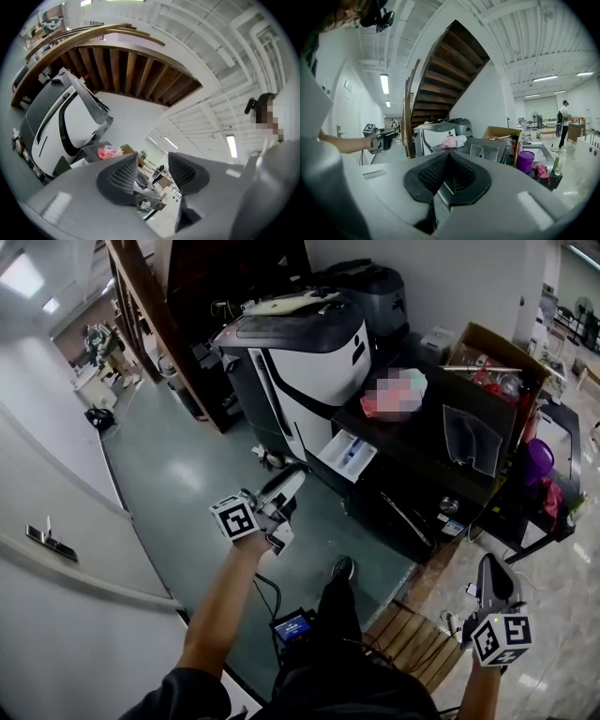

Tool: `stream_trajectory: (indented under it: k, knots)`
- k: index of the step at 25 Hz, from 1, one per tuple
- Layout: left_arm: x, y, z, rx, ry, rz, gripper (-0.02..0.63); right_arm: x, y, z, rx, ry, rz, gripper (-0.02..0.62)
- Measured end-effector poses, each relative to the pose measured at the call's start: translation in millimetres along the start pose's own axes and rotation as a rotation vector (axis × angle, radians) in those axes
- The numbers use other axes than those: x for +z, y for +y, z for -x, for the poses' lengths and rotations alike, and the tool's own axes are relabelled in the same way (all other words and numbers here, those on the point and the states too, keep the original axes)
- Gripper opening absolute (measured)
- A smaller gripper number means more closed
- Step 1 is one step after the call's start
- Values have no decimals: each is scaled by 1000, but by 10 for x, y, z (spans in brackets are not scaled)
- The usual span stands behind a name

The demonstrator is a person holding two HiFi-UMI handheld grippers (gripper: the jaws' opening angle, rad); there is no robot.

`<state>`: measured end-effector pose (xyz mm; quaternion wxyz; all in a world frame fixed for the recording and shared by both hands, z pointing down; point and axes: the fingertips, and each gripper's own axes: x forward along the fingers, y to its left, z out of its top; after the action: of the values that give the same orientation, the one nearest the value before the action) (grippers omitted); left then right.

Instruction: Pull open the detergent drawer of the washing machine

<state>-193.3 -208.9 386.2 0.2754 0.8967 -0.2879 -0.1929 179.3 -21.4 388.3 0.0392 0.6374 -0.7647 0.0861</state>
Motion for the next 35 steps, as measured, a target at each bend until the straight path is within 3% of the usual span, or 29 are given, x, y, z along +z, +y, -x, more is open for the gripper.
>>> stream_trajectory:
  k: [7, 19, 35]
  knots:
    - [45, -538, 15, 20, 82, -259, 232, 162, -30, 156, -5, -44, 0, 0]
    - [129, -1462, 85, 38, 142, -660, 186, 360, 128, 227, 21, -90, 2, 0]
    - [66, -1776, 318, 153, 146, -893, 144, 505, 467, 187, 76, -112, 0, 0]
